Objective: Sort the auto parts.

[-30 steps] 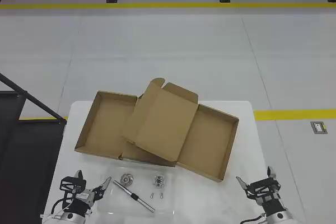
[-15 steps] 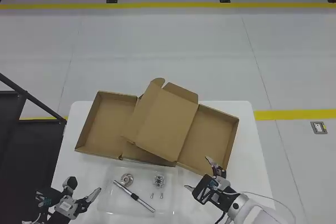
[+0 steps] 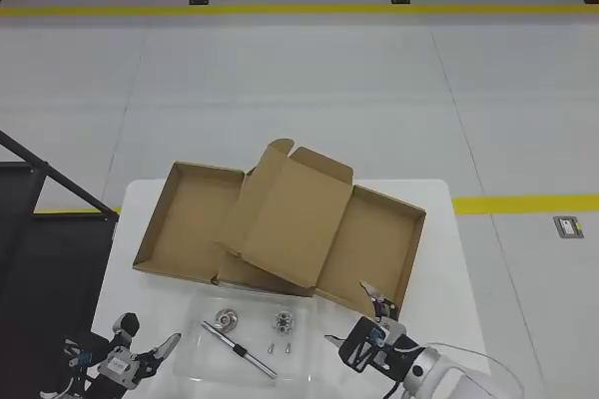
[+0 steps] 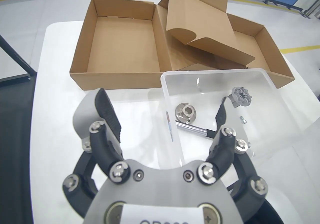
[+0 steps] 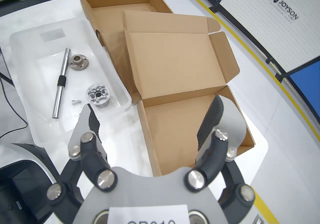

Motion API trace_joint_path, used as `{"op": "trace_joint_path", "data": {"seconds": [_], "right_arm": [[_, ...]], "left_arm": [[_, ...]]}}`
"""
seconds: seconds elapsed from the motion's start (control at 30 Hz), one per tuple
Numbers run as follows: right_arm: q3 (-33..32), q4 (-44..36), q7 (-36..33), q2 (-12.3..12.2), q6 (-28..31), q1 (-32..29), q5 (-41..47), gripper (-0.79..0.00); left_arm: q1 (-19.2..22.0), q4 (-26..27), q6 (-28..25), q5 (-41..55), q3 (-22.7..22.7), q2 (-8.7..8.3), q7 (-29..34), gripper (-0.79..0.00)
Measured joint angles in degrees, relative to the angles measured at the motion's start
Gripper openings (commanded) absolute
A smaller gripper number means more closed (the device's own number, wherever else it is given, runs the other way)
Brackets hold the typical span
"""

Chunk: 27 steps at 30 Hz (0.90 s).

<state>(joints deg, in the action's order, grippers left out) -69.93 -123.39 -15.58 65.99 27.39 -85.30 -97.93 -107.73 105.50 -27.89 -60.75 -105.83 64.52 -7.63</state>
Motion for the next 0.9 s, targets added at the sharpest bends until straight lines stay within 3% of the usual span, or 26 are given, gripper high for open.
{"op": "trace_joint_path", "data": {"seconds": [0.17, 0.37, 0.43, 0.7, 0.9], "right_arm": [[10.10, 3.66, -4.91, 1.10, 9.26, 8.89, -4.36, 0.000], [22.79, 12.83, -15.17, 4.52, 14.94, 23.31, 2.16, 0.000], [23.11, 13.17, -17.25, 4.61, 14.91, 24.10, 2.44, 0.000], [23.14, 13.48, -14.51, 4.55, 14.86, 23.33, 1.88, 0.000], [27.63, 17.98, -15.18, 5.90, 13.20, 26.55, -1.53, 0.000]], "left_arm": [[-0.02, -0.32, -0.42, 1.52, -0.46, 0.04, 0.54, 0.000], [0.27, -0.68, -0.85, 1.84, -0.79, 0.02, 1.57, 0.000], [0.27, -0.69, -0.87, 1.78, -0.80, 0.02, 1.64, 0.000], [0.26, -0.68, -0.87, 1.78, -0.80, 0.02, 1.62, 0.000], [0.26, -0.68, -0.87, 1.78, -0.80, 0.02, 1.62, 0.000]]}}
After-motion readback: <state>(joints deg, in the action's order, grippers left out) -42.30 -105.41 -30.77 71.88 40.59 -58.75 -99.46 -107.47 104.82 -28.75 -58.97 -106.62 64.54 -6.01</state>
